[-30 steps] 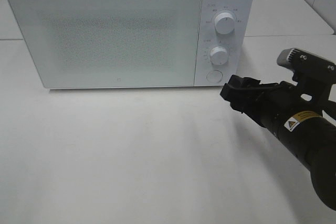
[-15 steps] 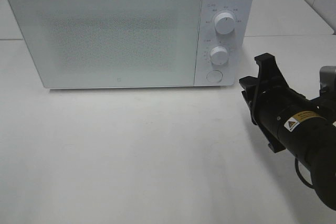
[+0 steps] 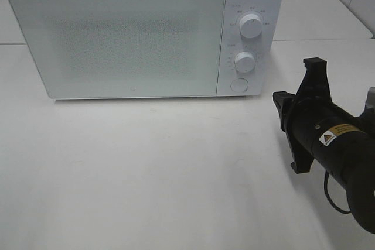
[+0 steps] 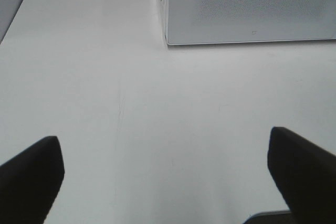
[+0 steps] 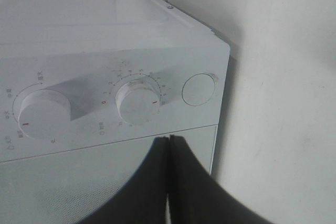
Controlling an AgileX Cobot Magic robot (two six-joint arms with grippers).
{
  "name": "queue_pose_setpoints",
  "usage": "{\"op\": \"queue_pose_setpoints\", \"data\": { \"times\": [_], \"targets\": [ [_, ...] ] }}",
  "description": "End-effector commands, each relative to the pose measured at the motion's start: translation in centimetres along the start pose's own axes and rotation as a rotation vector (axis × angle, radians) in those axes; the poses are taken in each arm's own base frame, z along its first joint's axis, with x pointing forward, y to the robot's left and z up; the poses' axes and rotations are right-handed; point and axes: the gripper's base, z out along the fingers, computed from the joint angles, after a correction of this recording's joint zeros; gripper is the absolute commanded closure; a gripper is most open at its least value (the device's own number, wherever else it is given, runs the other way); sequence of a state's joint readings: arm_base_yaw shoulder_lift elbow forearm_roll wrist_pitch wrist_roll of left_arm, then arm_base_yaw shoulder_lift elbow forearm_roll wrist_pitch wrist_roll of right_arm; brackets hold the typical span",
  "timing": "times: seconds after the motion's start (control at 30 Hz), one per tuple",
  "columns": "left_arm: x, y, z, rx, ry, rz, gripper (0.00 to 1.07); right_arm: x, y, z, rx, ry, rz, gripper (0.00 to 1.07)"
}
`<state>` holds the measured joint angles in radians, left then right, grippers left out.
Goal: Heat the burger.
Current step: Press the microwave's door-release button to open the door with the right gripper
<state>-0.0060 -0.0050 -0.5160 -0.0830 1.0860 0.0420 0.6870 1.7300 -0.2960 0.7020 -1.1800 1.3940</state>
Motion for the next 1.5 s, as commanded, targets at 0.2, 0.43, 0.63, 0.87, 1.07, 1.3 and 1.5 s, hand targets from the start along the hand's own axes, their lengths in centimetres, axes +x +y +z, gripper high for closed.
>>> {"op": "queue_pose_setpoints", "data": {
  "times": [0.2, 0.43, 0.63, 0.87, 1.07, 1.3, 1.5],
  "targets": [
    [-0.1, -0.1, -0.1, 0.005, -0.018, -0.009, 0.09, -0.3, -0.2, 0.1, 0.034, -0.041, 0.024, 1.07],
    [-0.1, -0.1, -0.1, 0.005, -0.018, -0.009, 0.09, 0.3, 0.8, 1.1, 0.029, -0.076, 0.021, 1.07],
    [-0.1, -0.1, -0.1, 0.005, -0.018, -0.009, 0.09, 0.7, 1.1, 1.7, 0.046, -0.09, -0.007, 1.07],
    [-0.1, -0.1, -0.1, 0.005, -0.018, -0.009, 0.09, 1.9, 0.2, 3.5, 0.067, -0.092, 0.009, 1.07],
    [-0.1, -0.1, -0.1, 0.005, -0.018, -0.009, 0.09, 2.6, -0.1, 4.8, 0.075, -0.112, 0.035, 1.07],
    [-0.1, -0.1, -0.1, 0.005, -0.018, -0.009, 0.09, 3.5, -0.3, 6.1, 0.084, -0.105, 0.04, 1.07],
    [-0.1, -0.1, -0.1, 0.005, -0.018, -0.009, 0.09, 4.5, -0.7, 7.3, 0.101, -0.098, 0.049, 1.07]
  ]
}}
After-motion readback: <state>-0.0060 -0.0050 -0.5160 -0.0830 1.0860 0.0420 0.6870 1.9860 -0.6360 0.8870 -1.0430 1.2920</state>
